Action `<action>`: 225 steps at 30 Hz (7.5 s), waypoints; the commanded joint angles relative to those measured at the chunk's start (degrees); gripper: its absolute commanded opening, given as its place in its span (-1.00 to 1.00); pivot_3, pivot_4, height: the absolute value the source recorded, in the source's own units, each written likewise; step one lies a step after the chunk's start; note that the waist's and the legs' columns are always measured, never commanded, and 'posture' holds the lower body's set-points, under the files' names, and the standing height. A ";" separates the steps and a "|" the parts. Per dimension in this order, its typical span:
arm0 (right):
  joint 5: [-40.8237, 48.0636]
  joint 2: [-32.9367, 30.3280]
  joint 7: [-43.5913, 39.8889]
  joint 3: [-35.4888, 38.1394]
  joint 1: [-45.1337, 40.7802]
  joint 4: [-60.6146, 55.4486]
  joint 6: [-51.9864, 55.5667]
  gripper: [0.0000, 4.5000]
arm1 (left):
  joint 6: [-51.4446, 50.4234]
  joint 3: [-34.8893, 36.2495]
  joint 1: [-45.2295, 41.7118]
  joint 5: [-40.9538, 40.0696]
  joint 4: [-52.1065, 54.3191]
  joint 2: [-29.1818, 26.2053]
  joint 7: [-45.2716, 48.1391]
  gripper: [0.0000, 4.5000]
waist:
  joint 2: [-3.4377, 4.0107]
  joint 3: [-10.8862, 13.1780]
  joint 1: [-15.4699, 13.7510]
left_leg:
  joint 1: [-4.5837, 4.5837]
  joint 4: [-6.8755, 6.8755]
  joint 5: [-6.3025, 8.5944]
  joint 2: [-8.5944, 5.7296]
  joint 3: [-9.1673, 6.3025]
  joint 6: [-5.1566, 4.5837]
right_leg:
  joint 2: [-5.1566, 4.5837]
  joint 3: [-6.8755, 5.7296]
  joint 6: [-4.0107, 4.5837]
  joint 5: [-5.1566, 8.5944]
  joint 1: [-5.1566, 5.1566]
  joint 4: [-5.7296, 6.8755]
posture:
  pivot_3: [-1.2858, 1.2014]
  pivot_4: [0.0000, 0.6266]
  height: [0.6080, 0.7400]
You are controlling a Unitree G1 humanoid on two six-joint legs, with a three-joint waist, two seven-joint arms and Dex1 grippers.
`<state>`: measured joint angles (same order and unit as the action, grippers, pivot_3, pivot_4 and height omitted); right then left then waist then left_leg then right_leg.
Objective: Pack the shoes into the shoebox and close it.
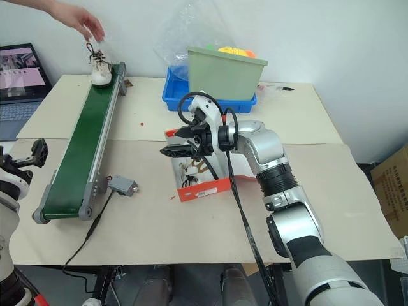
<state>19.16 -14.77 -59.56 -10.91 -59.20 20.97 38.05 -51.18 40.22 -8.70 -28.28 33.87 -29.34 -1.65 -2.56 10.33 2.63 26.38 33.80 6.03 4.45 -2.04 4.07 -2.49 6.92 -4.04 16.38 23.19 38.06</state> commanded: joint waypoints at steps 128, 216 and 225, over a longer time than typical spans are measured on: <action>32.22 8.20 35.13 27.65 -2.74 -11.06 31.76 1.00 | 15.86 -27.68 -23.40 -17.28 -5.77 22.24 3.81 -0.73 | 0.01 0.00 -0.09 | 0.05 0.05 -0.02 -0.03 -0.03 -0.03 | 0.00 0.01 -0.03 0.00 -0.05 -0.02 | 0.03 -0.52 1.00; 13.65 -6.32 20.30 7.04 6.46 -8.41 29.86 -0.83 | 12.05 -14.16 2.13 -35.30 11.08 2.06 -11.82 0.27 | 0.10 0.06 -0.18 | 0.06 0.03 -0.01 -0.04 -0.04 -0.02 | -0.01 0.04 -0.02 0.01 -0.02 -0.09 | 0.03 -0.52 1.00; 11.04 -6.04 15.20 1.30 8.42 -3.35 27.89 -0.83 | 13.30 -14.28 5.00 -35.59 13.45 2.14 -14.03 0.27 | 0.10 0.06 -0.22 | 0.06 0.04 -0.01 -0.04 -0.04 -0.02 | -0.01 0.03 -0.02 0.01 -0.03 -0.11 | 0.03 -0.52 1.00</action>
<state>31.46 -20.19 -42.53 -7.85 -50.93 16.86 66.52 -39.59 25.63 -4.05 -63.31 44.46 -27.15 -15.16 -2.46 10.39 2.41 26.44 33.83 6.02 4.41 -2.07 4.05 -2.50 6.95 -4.07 16.39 23.16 37.95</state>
